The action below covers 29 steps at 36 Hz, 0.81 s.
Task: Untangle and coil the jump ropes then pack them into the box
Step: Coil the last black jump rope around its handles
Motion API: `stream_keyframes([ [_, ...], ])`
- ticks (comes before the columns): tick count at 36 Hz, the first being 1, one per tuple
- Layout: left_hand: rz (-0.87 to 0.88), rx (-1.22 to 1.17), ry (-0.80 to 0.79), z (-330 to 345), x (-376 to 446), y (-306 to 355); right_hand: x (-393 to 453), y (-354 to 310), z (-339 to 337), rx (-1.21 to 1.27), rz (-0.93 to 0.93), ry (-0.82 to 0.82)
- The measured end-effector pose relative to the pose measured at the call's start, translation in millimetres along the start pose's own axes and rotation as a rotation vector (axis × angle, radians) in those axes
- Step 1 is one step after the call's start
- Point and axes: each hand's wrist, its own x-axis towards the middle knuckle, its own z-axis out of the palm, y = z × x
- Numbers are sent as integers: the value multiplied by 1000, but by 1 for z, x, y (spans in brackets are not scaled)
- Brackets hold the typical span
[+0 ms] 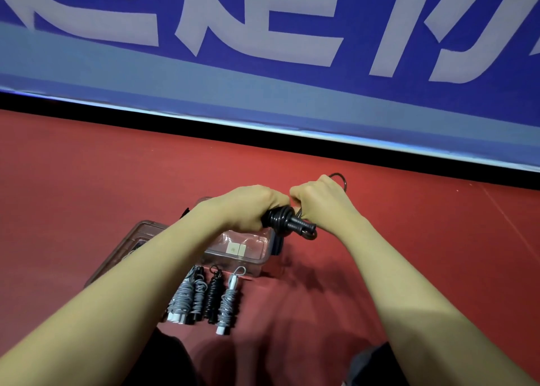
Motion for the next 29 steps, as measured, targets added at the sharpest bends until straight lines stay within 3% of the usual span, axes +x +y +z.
stream_keyframes([
  [5, -115, 214, -136, 2, 1, 10, 0, -5, 4, -99, -40, -7],
  [16, -380, 430, -168, 20, 3, 16, 3, -14, -5, -47, -17, -93],
  [24, -554, 328, -32, 25, 5, 18, 4, -20, -3, 332, 148, -89],
  [29, -547, 157, 131, 26, 8, 16, 6, -20, 2, 651, 301, 35],
])
